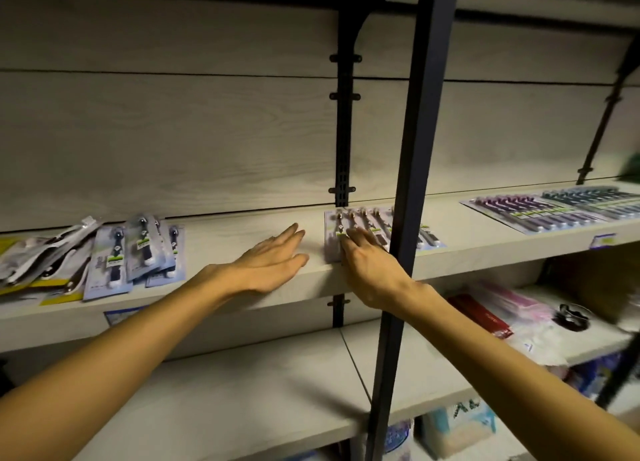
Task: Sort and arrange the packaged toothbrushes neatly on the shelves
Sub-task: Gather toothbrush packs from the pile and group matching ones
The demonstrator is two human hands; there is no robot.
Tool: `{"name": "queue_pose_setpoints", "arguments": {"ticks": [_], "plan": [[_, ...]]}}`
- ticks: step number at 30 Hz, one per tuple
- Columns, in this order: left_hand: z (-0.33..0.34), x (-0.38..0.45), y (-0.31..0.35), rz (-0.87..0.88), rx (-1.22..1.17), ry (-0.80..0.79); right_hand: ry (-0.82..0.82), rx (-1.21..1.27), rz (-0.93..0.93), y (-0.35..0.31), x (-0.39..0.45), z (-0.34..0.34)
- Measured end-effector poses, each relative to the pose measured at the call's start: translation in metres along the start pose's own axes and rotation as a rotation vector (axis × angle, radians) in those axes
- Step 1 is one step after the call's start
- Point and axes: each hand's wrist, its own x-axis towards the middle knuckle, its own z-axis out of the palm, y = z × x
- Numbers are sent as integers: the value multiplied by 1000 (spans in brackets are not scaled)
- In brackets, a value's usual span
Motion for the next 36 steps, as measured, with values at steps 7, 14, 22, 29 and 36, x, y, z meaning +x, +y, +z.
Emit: {"name": "queue_pose_setpoints", "arguments": {"ticks": [7, 14, 22, 29, 36], "plan": [[17, -63, 49, 93, 97, 276, 53, 103, -122, 19, -84, 0], [26, -74, 133, 320, 113, 442, 244, 56, 34, 89, -122, -38], [54, -11, 232, 460, 261, 347, 165, 24, 29, 188, -83, -51], [71, 99, 291, -78, 246, 310, 63, -53, -107, 276, -27, -57], [52, 164, 273, -616, 194, 274, -69, -23, -237, 304, 11, -59]]}}
